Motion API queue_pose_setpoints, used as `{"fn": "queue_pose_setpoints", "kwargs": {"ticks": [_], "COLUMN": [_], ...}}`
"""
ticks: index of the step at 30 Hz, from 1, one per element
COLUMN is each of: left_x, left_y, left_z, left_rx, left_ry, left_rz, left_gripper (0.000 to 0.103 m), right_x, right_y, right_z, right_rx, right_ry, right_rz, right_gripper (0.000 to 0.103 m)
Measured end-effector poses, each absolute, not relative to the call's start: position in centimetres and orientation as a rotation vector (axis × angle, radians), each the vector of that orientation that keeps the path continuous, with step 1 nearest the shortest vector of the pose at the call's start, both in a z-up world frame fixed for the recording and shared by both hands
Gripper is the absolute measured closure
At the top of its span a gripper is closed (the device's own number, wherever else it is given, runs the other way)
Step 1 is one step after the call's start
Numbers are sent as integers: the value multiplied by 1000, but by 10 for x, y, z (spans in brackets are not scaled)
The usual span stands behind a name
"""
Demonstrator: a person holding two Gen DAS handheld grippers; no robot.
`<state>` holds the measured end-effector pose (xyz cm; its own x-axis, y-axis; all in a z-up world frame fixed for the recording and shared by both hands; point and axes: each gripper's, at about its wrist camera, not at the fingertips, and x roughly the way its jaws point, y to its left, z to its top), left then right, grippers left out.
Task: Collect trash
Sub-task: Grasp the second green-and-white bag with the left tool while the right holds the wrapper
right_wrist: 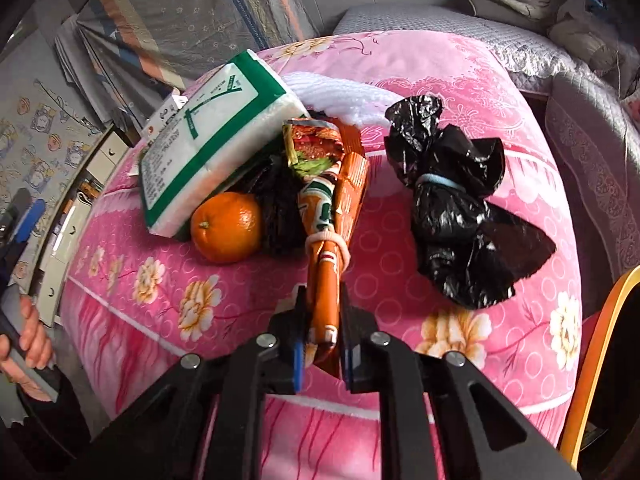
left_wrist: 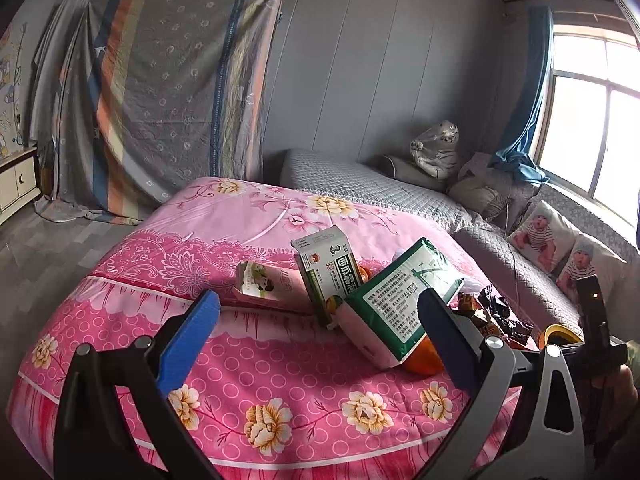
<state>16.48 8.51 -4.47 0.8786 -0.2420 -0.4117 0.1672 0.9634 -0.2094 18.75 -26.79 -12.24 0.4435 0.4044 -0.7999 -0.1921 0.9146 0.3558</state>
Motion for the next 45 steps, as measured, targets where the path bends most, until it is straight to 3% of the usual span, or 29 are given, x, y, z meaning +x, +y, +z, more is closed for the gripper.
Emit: {"fn": "queue_pose_setpoints", "kwargs": {"ticks": [13, 34, 45], "left_x": [173, 279, 326], "left_y": [16, -95, -102], "left_z": [-37, -64, -82], "left_rx": [5, 595, 633], "left_ry": [463, 718, 856], "left_rz": [-377, -795, -721], "left_gripper": [8, 8, 8], "right_x": [100, 86, 86], "right_y": [-339, -361, -364], "right_z": [-70, -90, -96], "right_rx": [410, 514, 543], "right_ry": [865, 869, 868], "right_rz": [419, 441, 455], "right_gripper": [91, 91, 91]}}
